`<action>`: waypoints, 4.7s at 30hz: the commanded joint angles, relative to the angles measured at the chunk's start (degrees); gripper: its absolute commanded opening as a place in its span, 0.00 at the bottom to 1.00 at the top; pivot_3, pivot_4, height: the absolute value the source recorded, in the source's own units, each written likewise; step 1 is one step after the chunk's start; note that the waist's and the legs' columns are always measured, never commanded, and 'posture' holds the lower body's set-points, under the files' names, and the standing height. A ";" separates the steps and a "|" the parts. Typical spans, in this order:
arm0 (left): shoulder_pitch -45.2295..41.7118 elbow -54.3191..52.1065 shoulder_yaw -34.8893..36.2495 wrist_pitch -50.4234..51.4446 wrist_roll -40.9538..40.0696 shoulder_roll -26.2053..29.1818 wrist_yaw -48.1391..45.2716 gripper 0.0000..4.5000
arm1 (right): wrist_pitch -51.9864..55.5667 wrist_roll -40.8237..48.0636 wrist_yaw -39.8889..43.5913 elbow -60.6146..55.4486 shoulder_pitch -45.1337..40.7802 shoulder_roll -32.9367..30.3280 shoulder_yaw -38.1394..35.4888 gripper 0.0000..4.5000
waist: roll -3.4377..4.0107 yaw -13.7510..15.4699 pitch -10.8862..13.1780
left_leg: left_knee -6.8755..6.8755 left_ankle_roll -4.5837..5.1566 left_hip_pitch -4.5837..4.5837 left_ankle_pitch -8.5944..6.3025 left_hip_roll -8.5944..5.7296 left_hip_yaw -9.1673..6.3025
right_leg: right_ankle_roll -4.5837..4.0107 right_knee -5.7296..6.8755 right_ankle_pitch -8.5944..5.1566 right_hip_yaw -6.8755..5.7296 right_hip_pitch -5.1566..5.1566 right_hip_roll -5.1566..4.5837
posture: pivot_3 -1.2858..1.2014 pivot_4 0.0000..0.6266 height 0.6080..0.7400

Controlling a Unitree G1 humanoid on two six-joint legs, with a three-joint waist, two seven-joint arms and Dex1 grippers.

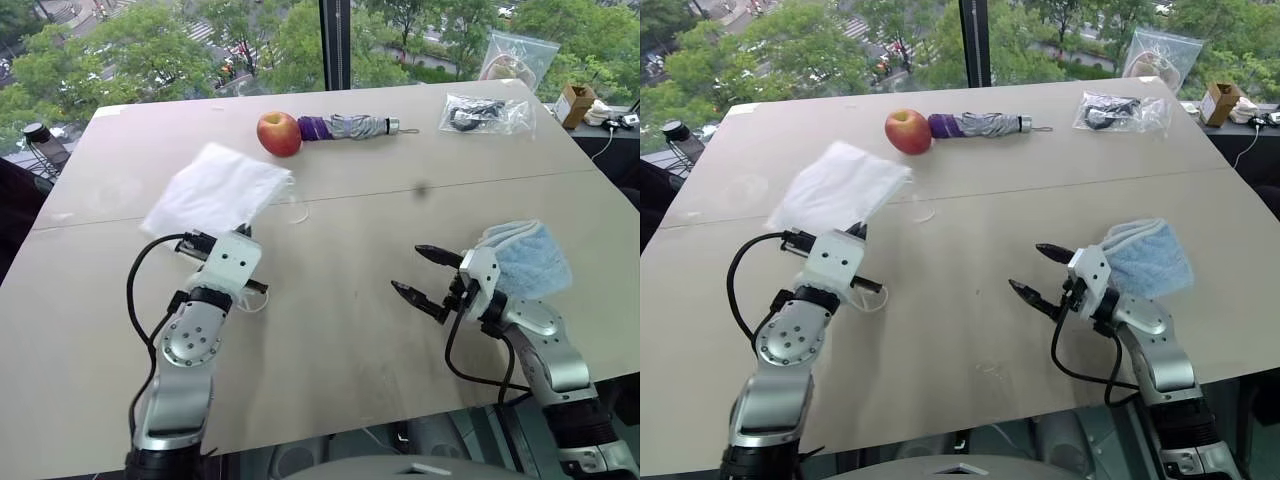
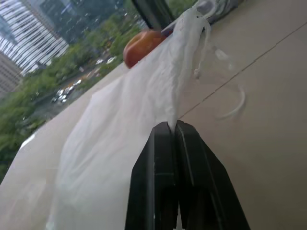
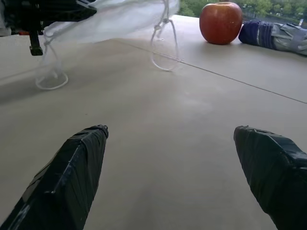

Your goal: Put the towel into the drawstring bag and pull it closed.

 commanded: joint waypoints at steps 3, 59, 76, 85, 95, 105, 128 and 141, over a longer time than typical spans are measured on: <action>-3.99 1.16 7.12 1.56 -17.80 3.45 -11.11 0.01 | -0.75 0.66 -0.32 -0.78 -1.56 0.09 -0.74 1.00 | 0.01 -0.05 0.01 | 0.00 0.00 0.01 0.00 0.00 0.01 | 0.04 0.01 -0.02 -0.02 -0.01 0.02 | 0.52 0.24 1.00; -10.96 13.05 -6.46 -15.88 2.47 5.32 -0.53 0.01 | 10.31 6.86 -4.85 -12.04 -3.95 -8.59 -9.99 1.00 | -0.05 0.15 0.07 | -0.02 0.00 -0.03 0.00 -0.04 0.18 | 0.19 -0.01 0.10 0.17 -0.06 0.01 | 0.52 0.24 1.00; -8.49 10.93 -8.81 -12.55 3.87 1.93 -0.57 0.01 | 22.31 -1.32 -13.40 4.54 3.61 -19.28 -18.70 1.00 | -0.15 0.50 0.11 | 0.02 0.02 0.05 0.00 -0.04 0.26 | 0.15 -0.01 -0.06 0.25 0.03 0.01 | 0.52 0.24 1.00; -5.33 8.35 -8.49 -11.17 5.39 1.05 0.21 0.01 | 19.84 -8.50 -18.72 18.64 -3.84 -18.77 -14.88 1.00 | -0.62 -0.04 -0.17 | 0.14 0.03 0.13 0.01 -0.05 0.31 | 0.16 -0.01 -0.05 0.35 0.16 0.02 | 0.52 0.24 1.00; -4.76 8.71 -7.29 -11.42 5.38 1.38 0.35 0.00 | 25.88 -8.36 -15.80 22.62 -8.59 -18.09 -10.81 0.63 | -1.17 -0.04 -0.50 | 0.90 0.05 0.09 0.00 0.10 0.17 | 0.21 -0.01 -0.02 0.44 0.40 -0.01 | 0.52 0.24 1.00; -5.74 10.82 -5.88 -12.64 4.58 2.84 -0.21 0.00 | 27.43 -5.91 -12.07 17.27 -7.37 -15.86 -9.41 0.02 | -1.26 -0.23 -0.56 | 0.87 0.16 0.08 -0.05 0.15 0.11 | 0.23 -0.01 0.00 0.43 0.38 -0.01 | 0.52 0.24 1.00; -16.27 8.50 -0.03 10.61 -19.84 -0.22 -8.37 0.00 | 57.73 44.58 -21.33 -12.46 -18.91 6.37 -21.33 0.02 | -0.13 -0.12 0.23 | 0.34 0.28 -0.37 -0.15 0.43 0.17 | 0.24 -0.07 0.25 0.27 -0.25 0.56 | 0.52 0.24 1.00; -15.50 2.02 -0.09 17.49 -29.00 1.46 -12.20 0.00 | 43.74 20.30 -15.00 -0.96 -26.11 5.75 2.70 0.02 | -0.11 -0.23 0.25 | 0.34 0.28 -0.39 -0.15 0.42 0.18 | 0.21 -0.04 0.26 0.28 -0.34 0.57 | 0.52 0.24 1.00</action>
